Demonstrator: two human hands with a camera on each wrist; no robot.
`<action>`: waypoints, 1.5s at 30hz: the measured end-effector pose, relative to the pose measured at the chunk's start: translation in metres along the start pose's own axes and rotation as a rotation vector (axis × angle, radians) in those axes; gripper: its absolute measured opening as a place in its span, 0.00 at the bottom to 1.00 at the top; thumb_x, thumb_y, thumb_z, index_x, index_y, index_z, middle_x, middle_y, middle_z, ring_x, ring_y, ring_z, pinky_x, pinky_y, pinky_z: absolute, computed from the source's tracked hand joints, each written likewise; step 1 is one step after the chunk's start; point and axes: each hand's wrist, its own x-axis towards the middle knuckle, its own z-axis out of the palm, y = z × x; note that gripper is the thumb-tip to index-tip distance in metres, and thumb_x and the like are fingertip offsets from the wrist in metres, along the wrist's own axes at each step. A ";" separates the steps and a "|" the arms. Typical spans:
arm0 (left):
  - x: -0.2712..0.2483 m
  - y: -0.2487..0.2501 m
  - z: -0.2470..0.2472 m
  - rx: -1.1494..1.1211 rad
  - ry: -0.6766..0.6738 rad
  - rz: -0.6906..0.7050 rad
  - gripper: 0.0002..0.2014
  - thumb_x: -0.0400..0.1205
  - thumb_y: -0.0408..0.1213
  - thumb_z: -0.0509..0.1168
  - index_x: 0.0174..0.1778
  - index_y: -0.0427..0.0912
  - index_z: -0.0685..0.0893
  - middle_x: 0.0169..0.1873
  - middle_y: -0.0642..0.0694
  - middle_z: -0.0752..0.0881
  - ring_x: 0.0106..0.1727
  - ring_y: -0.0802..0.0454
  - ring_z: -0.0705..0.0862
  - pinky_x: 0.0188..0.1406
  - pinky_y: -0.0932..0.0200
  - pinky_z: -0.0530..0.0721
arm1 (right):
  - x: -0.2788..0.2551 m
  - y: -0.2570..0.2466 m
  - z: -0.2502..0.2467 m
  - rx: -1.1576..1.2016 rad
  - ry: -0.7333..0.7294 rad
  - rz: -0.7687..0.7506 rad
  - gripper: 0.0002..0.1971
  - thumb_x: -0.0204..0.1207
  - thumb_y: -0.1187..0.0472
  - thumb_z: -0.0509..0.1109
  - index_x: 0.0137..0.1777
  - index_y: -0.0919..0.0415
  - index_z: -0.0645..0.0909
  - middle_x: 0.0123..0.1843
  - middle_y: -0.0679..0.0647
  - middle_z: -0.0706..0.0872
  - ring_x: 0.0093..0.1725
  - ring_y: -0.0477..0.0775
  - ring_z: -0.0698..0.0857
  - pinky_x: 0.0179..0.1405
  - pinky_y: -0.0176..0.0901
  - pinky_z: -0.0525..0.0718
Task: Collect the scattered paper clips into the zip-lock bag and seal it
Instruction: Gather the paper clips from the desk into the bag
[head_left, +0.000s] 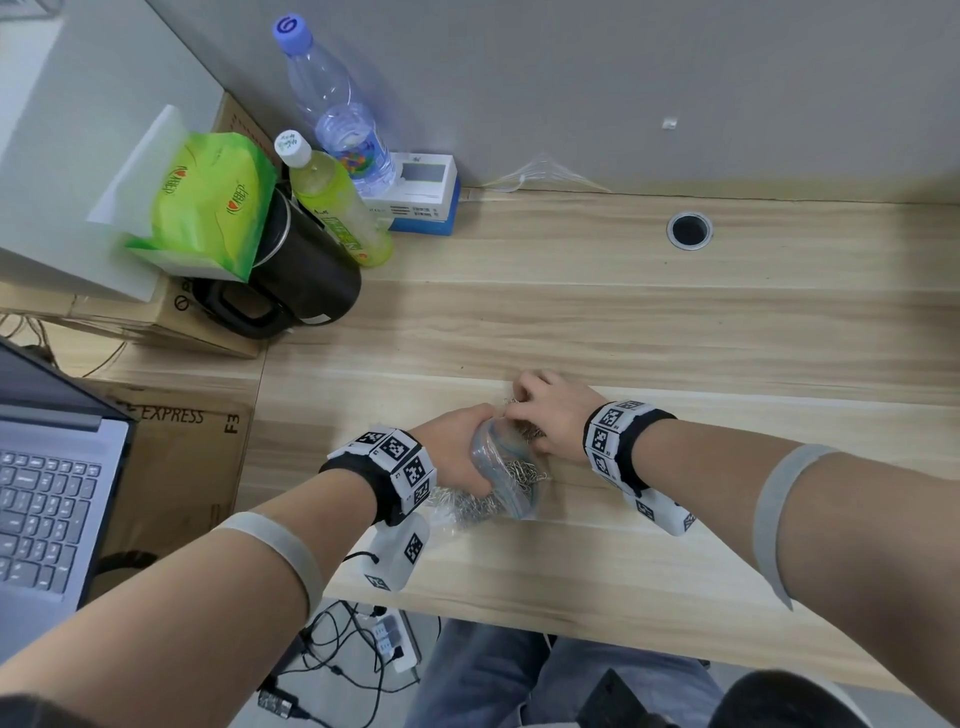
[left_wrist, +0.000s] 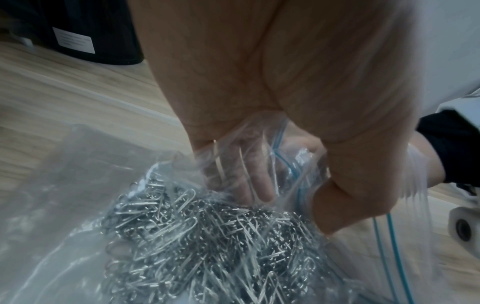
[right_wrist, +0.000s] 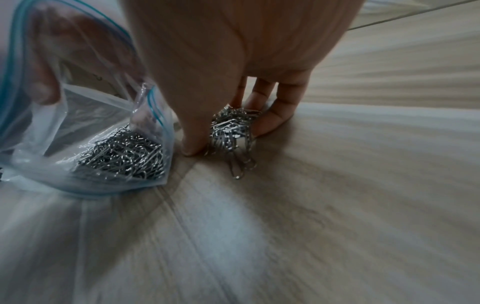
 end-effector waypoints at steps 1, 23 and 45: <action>0.000 0.000 0.000 -0.003 -0.001 -0.005 0.29 0.65 0.29 0.79 0.60 0.40 0.76 0.37 0.50 0.83 0.30 0.57 0.80 0.23 0.66 0.77 | 0.000 0.000 0.000 0.009 0.000 -0.005 0.16 0.73 0.52 0.72 0.60 0.45 0.78 0.63 0.51 0.69 0.65 0.57 0.69 0.53 0.55 0.82; -0.001 -0.001 0.002 0.063 0.014 -0.028 0.29 0.66 0.31 0.77 0.60 0.49 0.74 0.37 0.49 0.82 0.27 0.56 0.78 0.21 0.64 0.76 | -0.019 0.024 -0.005 0.374 0.160 0.181 0.07 0.75 0.65 0.74 0.50 0.57 0.91 0.50 0.53 0.92 0.51 0.53 0.88 0.49 0.35 0.79; -0.013 0.006 0.009 0.046 0.055 0.013 0.33 0.65 0.30 0.79 0.62 0.41 0.70 0.40 0.46 0.84 0.34 0.56 0.81 0.26 0.68 0.77 | -0.027 -0.063 0.005 0.592 0.078 0.041 0.05 0.74 0.65 0.73 0.45 0.60 0.91 0.44 0.56 0.90 0.44 0.57 0.88 0.48 0.48 0.86</action>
